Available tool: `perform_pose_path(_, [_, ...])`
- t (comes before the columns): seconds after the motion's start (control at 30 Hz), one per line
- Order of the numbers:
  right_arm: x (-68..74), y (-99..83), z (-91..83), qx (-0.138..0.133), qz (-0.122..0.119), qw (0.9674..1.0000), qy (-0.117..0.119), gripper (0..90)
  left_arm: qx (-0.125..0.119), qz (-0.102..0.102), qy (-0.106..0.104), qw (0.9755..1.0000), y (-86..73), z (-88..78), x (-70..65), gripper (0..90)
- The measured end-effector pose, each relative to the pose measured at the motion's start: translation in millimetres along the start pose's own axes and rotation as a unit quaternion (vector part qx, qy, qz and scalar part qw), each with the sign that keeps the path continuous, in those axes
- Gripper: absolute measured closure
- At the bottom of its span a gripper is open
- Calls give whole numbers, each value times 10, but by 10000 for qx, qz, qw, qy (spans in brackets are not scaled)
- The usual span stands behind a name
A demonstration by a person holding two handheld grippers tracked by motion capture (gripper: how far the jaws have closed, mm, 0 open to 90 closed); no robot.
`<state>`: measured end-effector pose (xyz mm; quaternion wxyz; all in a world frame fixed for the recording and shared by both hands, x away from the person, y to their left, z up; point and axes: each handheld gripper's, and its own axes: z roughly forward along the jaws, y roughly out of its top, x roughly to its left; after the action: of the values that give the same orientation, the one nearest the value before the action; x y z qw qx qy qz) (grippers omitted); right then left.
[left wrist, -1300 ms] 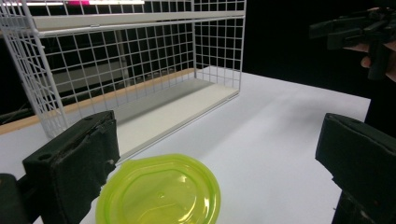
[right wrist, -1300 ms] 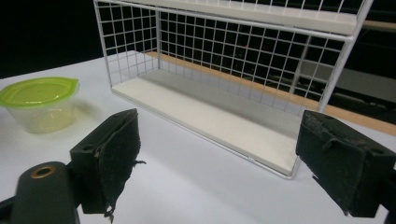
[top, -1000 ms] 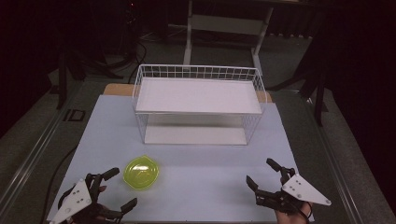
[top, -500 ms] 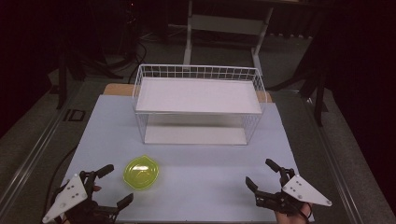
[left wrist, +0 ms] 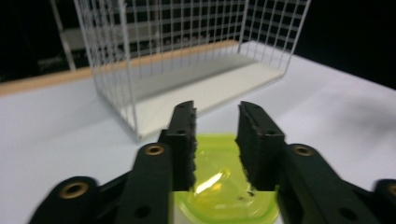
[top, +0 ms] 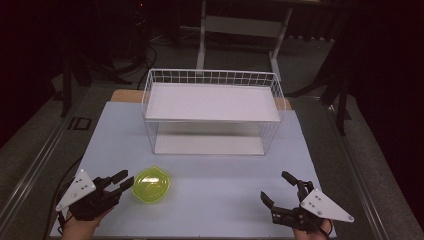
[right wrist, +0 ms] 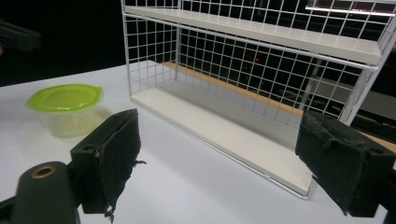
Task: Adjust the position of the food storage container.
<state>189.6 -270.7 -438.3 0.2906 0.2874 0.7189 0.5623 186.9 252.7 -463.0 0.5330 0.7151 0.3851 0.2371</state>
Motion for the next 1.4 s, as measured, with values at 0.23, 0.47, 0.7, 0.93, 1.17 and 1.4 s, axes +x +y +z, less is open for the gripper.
perform_pose_path(0.23, [27,-3,18,42,-40,9999,98,139,639,-265,394,9968,-199,91,166,900])
perform_pose_path(0.47, [38,-5,30,50,-46,9999,149,138,1245,-45,312,9917,-357,135,234,900])
perform_pose_path(0.7, [35,-10,42,73,9,9998,201,139,1886,-106,31,9820,-447,332,188,900])
perform_pose_path(0.93, [30,-12,40,80,21,9997,226,139,2026,-145,-240,9789,-480,401,115,900])
perform_pose_path(1.17, [32,-11,41,81,12,9997,224,139,2095,-79,-651,9756,-467,510,-69,900])
perform_pose_path(1.4, [35,-6,32,80,4,9997,224,139,2270,147,-879,9698,-444,657,-301,900])
